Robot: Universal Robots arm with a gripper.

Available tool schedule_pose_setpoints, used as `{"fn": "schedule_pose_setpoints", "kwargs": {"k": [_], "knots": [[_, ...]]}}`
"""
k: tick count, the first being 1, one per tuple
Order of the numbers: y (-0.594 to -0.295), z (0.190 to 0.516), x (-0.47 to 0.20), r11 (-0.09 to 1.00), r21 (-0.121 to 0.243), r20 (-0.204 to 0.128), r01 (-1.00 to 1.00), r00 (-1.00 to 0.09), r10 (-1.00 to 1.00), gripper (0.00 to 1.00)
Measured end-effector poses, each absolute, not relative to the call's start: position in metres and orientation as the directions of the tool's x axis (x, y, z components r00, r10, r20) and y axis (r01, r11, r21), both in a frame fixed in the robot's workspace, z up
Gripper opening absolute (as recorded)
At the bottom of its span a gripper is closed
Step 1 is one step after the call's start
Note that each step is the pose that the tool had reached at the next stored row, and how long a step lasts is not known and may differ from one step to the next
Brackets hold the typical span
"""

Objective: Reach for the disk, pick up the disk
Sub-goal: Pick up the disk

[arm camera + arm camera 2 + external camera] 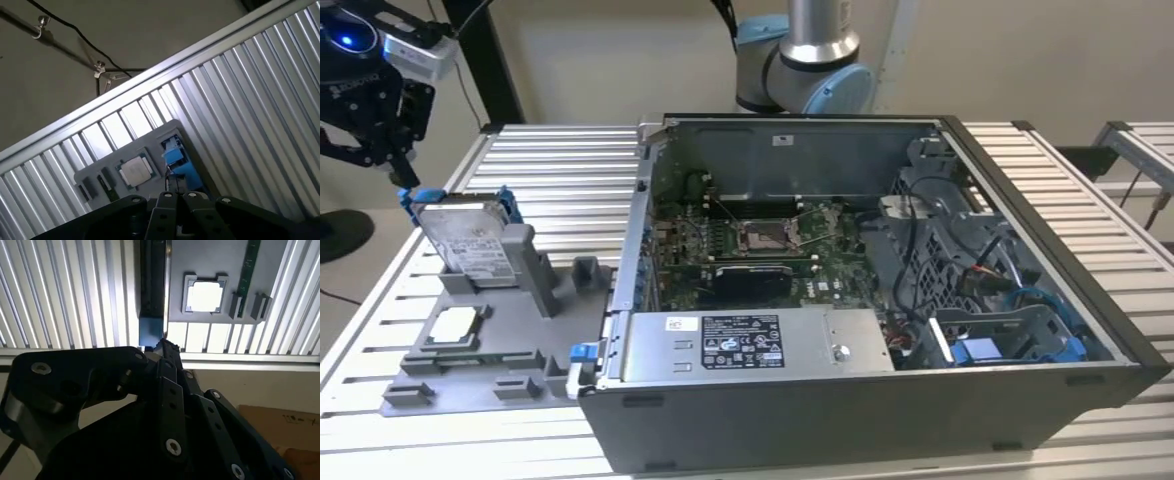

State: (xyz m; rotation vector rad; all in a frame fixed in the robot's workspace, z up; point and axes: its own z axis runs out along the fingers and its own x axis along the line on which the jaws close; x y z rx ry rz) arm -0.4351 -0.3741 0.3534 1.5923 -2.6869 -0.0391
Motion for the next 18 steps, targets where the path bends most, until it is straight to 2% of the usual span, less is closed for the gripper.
{"fn": "schedule_pose_setpoints", "kwargs": {"k": [10,18], "knots": [[-0.3741,0.3534,-0.4351,0.317,0.031,0.003,-0.948,-0.317,-0.949,0.00],[-0.3741,0.3534,-0.4351,0.305,0.030,0.003,-0.952,-0.305,-0.952,0.00]]}}
